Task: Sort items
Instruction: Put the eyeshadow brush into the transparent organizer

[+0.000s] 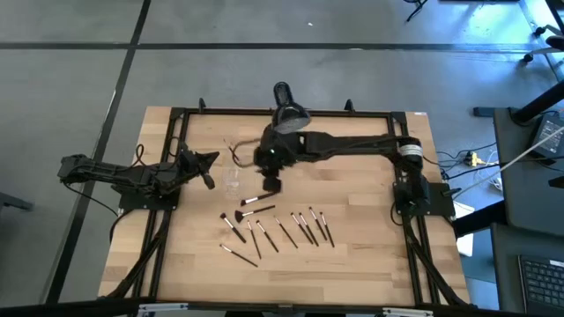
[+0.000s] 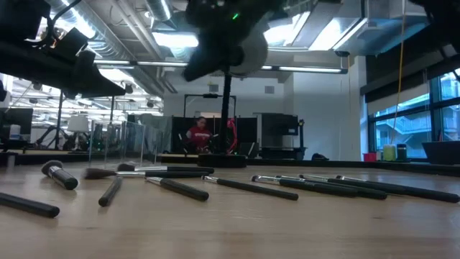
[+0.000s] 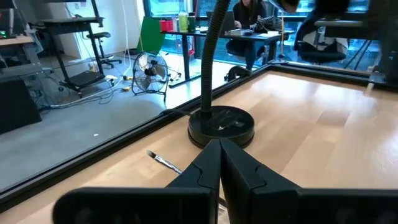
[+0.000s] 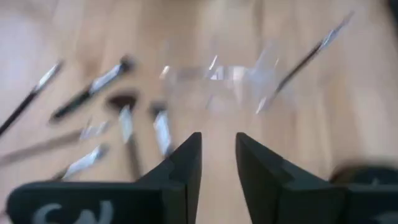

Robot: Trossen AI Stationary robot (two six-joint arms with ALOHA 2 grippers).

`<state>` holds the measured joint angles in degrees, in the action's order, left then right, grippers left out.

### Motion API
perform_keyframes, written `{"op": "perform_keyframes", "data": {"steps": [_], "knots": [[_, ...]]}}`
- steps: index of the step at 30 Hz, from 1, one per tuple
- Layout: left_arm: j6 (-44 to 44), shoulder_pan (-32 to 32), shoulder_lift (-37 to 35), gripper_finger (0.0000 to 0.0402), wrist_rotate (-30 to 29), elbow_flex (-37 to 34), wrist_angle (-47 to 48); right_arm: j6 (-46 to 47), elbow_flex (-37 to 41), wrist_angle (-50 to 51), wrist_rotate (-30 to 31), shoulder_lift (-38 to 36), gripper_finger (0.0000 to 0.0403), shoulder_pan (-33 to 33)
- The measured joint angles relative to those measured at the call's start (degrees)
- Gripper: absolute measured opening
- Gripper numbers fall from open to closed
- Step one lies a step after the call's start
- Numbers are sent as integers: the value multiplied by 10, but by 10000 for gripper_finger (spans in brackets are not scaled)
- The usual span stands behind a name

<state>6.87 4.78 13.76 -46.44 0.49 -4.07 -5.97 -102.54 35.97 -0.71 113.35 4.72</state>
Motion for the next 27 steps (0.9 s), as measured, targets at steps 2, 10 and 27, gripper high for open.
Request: {"op": "perform_keyframes", "data": {"steps": [2, 10, 27], "knots": [[0, 0, 0, 6, -2, 0, 0, 35, -1, 53, 16, -3, 91, -19], [20, 0, 0, 6, 1, 0, 0, 209, 53, 121, 66, 6, 84, -112], [15, 0, 0, 6, -1, 0, -4, 443, 129, 73, 97, 29, 84, -147]]}}
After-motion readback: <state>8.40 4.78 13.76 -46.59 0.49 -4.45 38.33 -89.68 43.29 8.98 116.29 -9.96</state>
